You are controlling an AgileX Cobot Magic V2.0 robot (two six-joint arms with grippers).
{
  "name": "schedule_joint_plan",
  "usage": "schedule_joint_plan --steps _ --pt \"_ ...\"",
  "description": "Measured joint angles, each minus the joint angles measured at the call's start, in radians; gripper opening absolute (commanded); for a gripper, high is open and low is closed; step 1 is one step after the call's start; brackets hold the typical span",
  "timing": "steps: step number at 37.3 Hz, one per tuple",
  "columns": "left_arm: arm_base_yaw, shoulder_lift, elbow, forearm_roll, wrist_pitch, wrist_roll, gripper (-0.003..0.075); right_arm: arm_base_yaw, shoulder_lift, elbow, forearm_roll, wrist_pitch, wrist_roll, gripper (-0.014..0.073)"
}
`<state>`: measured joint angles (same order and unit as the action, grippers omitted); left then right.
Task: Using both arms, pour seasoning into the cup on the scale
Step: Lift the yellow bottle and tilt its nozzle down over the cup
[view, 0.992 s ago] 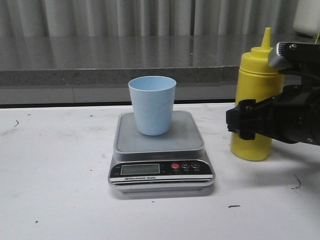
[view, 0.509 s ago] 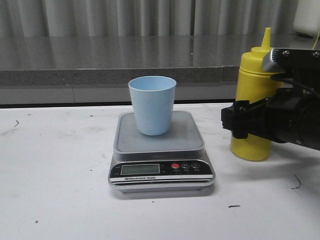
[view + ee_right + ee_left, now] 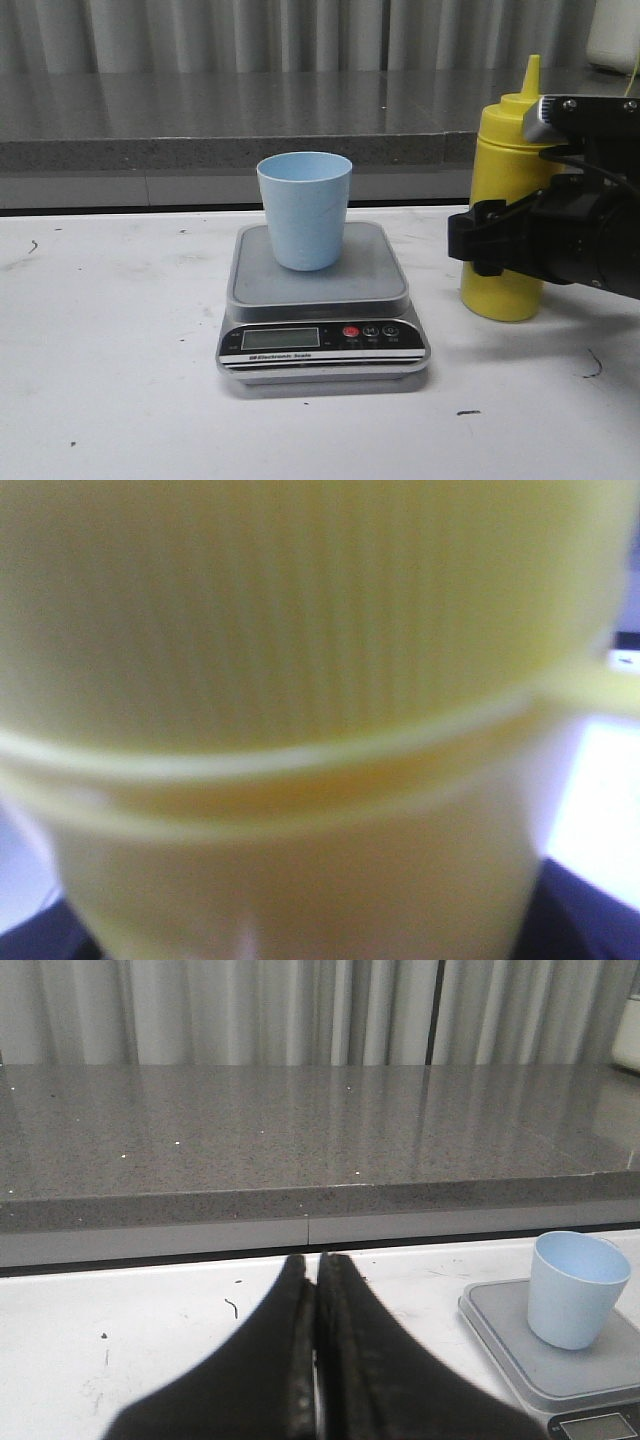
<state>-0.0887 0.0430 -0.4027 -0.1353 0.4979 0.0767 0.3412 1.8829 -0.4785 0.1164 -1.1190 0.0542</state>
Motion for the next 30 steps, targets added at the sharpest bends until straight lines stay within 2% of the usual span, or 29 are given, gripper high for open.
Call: schedule_joint_plan --steps 7,13,22,30 --pt "0.0 0.0 0.0 0.0 0.0 0.0 -0.002 0.0 -0.053 -0.06 0.0 0.041 -0.185 0.0116" --pt "0.0 0.0 0.0 0.0 0.0 0.0 -0.002 0.0 -0.104 -0.147 0.0 0.138 -0.406 0.0116" --pt "0.0 0.0 0.0 0.0 0.0 0.0 -0.002 0.0 -0.123 -0.299 0.002 0.311 -0.866 0.0116" --pt "0.0 0.0 0.0 0.0 0.0 0.0 -0.002 0.0 -0.123 -0.39 0.004 0.345 -1.275 0.0116"
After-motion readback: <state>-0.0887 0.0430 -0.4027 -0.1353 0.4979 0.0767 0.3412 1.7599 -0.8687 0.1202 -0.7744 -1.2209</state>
